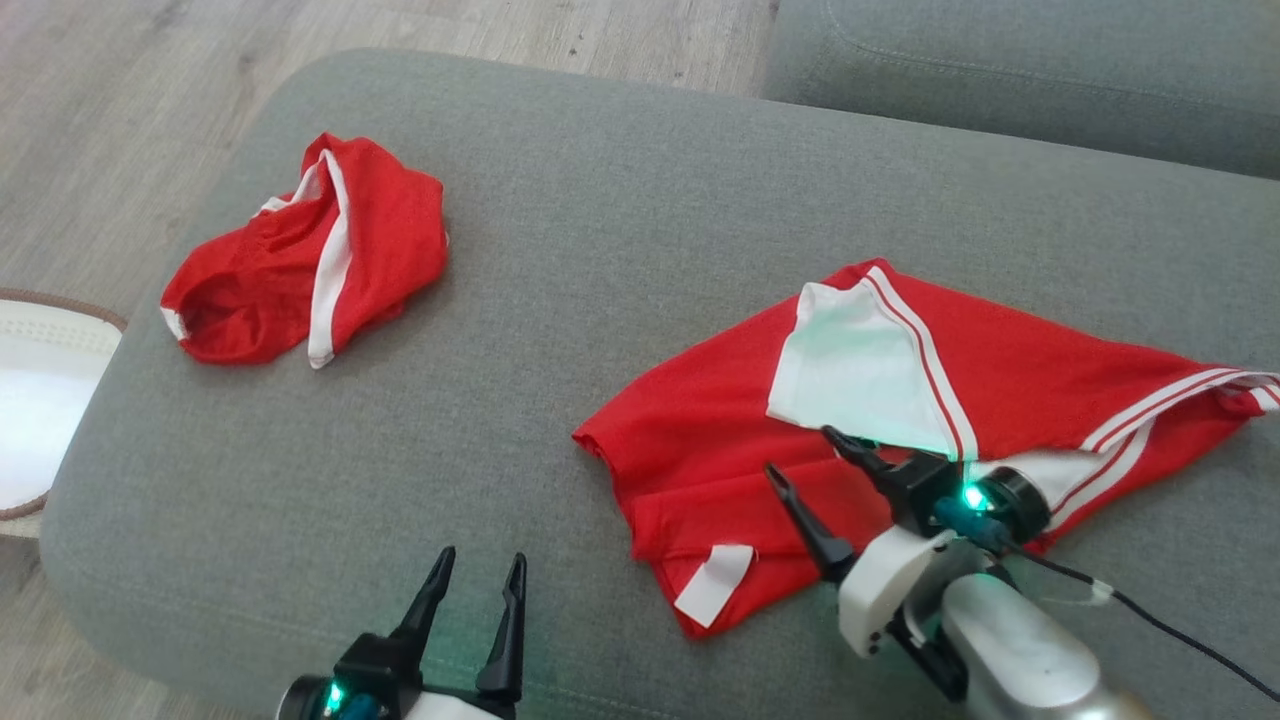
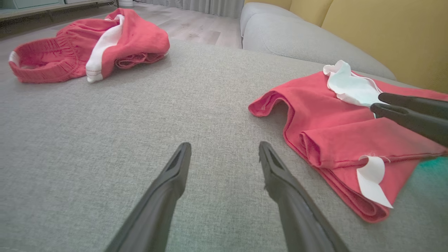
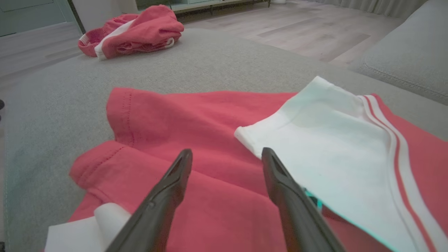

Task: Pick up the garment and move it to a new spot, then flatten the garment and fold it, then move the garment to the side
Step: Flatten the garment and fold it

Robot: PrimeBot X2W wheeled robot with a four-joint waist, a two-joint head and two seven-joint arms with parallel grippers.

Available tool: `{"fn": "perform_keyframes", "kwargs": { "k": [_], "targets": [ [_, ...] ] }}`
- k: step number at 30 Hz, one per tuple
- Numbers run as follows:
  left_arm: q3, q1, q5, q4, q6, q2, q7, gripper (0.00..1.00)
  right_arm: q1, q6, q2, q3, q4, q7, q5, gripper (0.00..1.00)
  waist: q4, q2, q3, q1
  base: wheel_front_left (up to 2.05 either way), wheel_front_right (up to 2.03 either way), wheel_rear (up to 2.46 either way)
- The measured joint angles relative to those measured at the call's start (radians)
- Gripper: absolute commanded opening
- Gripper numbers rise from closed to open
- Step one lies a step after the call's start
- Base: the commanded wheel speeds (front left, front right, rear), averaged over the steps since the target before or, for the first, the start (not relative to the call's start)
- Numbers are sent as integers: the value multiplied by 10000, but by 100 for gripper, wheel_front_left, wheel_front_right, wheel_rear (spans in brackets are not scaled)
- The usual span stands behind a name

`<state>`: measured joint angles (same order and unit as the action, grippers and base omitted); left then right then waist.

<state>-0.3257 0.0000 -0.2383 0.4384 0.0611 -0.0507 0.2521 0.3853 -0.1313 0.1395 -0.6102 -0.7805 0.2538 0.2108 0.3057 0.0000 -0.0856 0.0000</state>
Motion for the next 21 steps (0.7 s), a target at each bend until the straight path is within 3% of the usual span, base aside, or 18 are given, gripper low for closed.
{"fn": "perform_keyframes", "kwargs": {
  "k": [21],
  "targets": [
    [-221,0,-98,-31,2,0,0,100,615,0,33,2512,-1879,0,-3145,100,226,0,-45,0,0,0,0]
  ]
}}
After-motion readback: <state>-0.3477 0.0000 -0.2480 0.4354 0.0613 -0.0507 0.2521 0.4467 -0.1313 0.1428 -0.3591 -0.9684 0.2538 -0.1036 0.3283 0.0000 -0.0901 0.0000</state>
